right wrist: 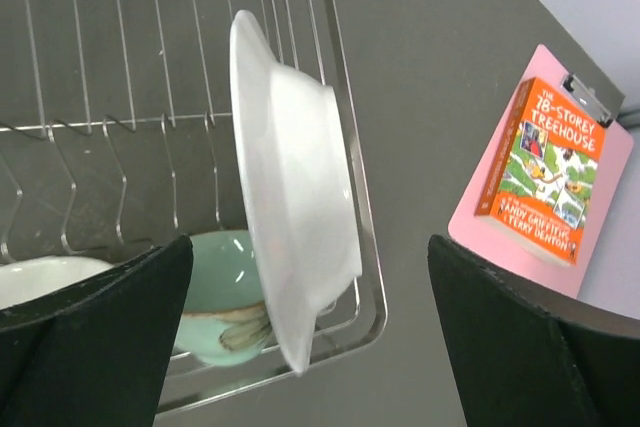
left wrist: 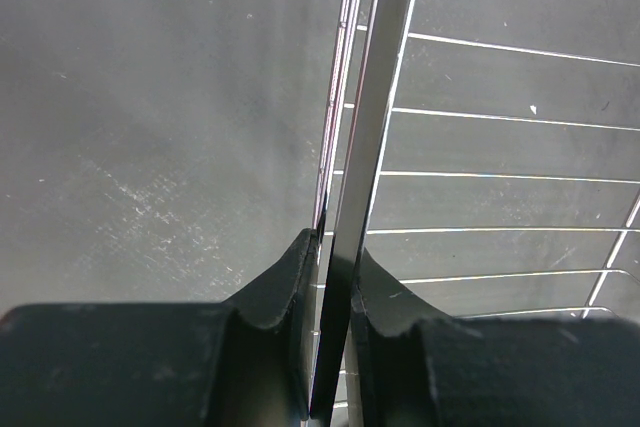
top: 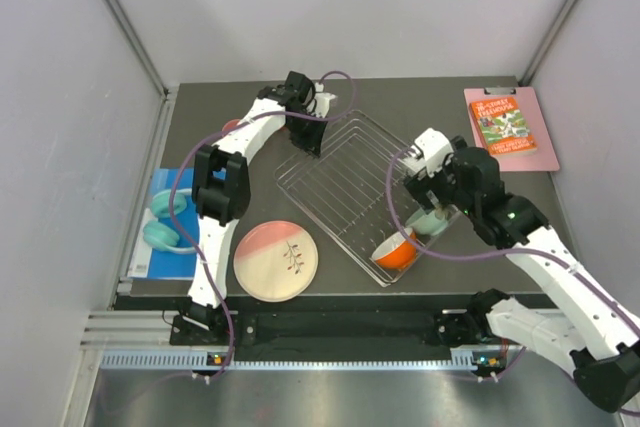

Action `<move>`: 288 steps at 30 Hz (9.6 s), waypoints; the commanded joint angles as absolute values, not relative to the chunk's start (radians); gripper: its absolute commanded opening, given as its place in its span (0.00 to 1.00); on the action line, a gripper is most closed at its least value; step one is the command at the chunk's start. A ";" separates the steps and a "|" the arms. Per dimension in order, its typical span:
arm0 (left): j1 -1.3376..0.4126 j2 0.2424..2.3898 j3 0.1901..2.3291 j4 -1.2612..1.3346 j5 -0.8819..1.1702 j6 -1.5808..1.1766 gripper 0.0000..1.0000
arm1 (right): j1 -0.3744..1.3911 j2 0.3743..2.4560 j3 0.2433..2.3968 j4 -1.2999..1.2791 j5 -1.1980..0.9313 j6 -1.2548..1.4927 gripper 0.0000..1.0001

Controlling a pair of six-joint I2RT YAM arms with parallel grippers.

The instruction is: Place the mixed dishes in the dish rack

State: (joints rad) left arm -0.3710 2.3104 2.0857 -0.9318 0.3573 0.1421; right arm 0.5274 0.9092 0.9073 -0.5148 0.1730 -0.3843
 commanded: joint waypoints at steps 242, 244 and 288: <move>-0.101 1.677 0.988 -0.848 0.486 0.842 0.37 | 0.910 1.690 0.916 0.064 -0.291 0.311 0.65; -0.112 1.683 0.988 -0.838 0.489 0.828 0.30 | 0.916 1.723 0.937 0.069 -0.321 0.318 0.62; -0.051 1.650 1.244 -1.030 0.783 0.737 0.67 | 0.997 1.614 1.080 -0.097 -0.108 0.124 0.00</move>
State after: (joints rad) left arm -0.0940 1.6821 1.1744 -0.8833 0.6086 0.6403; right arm 0.9638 1.7096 1.0393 -0.1032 -0.1886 0.2276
